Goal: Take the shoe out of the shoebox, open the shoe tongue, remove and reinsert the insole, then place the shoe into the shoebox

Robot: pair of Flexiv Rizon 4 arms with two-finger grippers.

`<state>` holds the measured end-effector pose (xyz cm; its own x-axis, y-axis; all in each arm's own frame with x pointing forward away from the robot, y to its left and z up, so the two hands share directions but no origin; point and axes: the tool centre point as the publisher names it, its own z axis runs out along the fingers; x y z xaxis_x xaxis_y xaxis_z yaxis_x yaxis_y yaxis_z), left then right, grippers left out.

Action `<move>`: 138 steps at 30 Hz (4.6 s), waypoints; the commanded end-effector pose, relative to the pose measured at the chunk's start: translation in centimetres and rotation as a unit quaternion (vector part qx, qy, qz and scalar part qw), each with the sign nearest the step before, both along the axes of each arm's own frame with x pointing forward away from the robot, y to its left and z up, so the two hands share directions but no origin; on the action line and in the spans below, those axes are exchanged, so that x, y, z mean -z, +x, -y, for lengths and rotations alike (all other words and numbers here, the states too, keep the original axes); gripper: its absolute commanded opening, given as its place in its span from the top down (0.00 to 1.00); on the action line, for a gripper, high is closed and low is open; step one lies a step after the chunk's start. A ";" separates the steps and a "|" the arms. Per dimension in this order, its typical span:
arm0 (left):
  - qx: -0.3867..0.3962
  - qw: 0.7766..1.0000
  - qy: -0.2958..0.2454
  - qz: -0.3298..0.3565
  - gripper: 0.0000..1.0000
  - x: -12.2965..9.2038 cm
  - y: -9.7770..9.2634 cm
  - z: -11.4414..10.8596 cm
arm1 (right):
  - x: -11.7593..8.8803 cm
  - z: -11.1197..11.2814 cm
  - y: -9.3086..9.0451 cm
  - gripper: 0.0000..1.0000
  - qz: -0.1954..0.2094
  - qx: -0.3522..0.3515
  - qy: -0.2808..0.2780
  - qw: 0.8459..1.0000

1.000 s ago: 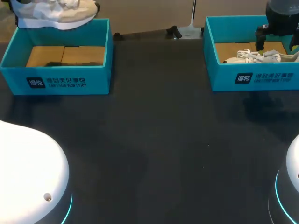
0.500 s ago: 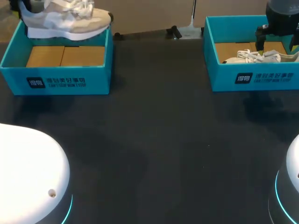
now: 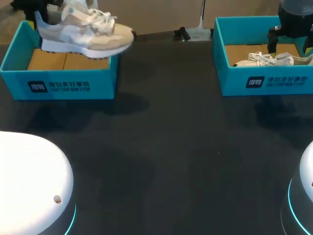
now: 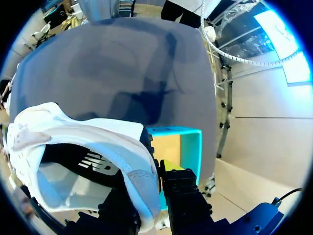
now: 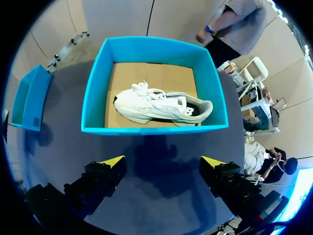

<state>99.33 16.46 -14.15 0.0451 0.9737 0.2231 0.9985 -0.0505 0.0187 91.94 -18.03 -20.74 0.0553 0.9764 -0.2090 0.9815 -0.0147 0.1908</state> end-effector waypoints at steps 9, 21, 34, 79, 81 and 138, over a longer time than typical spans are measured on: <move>-0.022 1.000 0.007 0.010 1.00 0.4 -4.7 3.7 | 0.0 0.0 -0.1 0.00 0.001 0.000 0.000 1.000; -0.018 0.999 -0.035 -0.013 1.00 1.9 -10.0 7.8 | 0.0 0.0 -0.1 0.00 0.001 0.000 0.000 1.000; 0.012 0.998 -0.060 -0.019 1.00 2.1 -13.1 10.9 | 0.0 0.0 -0.1 0.00 0.001 0.000 0.000 1.000; -0.083 0.995 -0.058 -0.005 1.00 5.5 -22.1 22.3 | 0.0 0.0 -0.1 0.00 0.001 0.000 0.000 1.000; -0.077 0.995 -0.063 -0.015 1.00 5.5 -22.5 22.8 | 0.0 0.0 -0.1 0.00 0.001 0.000 0.000 1.000; -0.128 0.991 0.018 0.024 1.00 24.2 -25.8 24.3 | 0.0 0.0 -0.1 0.00 0.001 0.000 0.000 1.000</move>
<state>73.15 -7.46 -37.62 -0.2144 0.9449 0.2473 0.9765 0.2017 0.0760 91.94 -18.04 -20.75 0.0554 0.9764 -0.2090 0.9815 -0.0148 0.1908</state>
